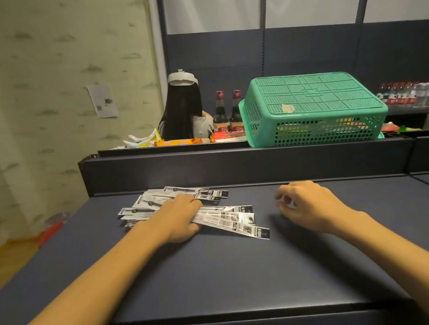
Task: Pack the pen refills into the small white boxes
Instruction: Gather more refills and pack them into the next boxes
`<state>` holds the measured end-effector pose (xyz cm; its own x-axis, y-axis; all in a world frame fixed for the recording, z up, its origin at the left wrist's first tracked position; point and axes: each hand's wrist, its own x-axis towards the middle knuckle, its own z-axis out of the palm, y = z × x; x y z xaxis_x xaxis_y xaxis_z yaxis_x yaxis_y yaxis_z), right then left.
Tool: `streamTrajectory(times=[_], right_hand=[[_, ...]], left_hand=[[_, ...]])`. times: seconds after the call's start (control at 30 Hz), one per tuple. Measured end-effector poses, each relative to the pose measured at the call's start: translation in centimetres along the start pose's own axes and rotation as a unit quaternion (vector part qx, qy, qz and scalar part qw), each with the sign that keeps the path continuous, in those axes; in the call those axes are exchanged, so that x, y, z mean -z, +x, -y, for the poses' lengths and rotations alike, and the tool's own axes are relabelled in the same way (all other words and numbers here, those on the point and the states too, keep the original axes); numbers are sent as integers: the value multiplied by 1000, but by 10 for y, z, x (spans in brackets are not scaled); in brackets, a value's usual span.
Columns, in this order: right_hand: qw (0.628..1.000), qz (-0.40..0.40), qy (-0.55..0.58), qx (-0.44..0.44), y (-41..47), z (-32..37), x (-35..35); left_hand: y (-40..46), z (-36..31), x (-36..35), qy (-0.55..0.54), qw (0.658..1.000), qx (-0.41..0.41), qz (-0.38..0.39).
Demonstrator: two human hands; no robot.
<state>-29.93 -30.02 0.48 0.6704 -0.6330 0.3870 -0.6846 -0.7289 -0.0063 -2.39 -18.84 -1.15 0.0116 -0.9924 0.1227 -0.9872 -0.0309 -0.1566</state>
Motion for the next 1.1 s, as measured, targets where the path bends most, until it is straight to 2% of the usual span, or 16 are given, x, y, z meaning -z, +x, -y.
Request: streamTrajectory(times=[0.1, 0.27, 0.43, 0.97, 1.1], right_hand=[[1000, 1, 2, -1, -2, 0, -1], [1000, 3, 3, 1, -7, -4, 0], [1000, 0, 4, 2, -11, -10, 4], [1000, 5, 14, 4, -29, -30, 6], [1000, 3, 19, -3, -27, -35, 4]], left_hand=[[-1, -12, 1, 38, 999, 34, 5], [-4, -20, 4, 79, 996, 42, 1], [-9, -28, 1, 91, 993, 53, -45], [-9, -31, 1, 176, 981, 36, -74], [-12, -28, -6, 222, 965, 22, -135]])
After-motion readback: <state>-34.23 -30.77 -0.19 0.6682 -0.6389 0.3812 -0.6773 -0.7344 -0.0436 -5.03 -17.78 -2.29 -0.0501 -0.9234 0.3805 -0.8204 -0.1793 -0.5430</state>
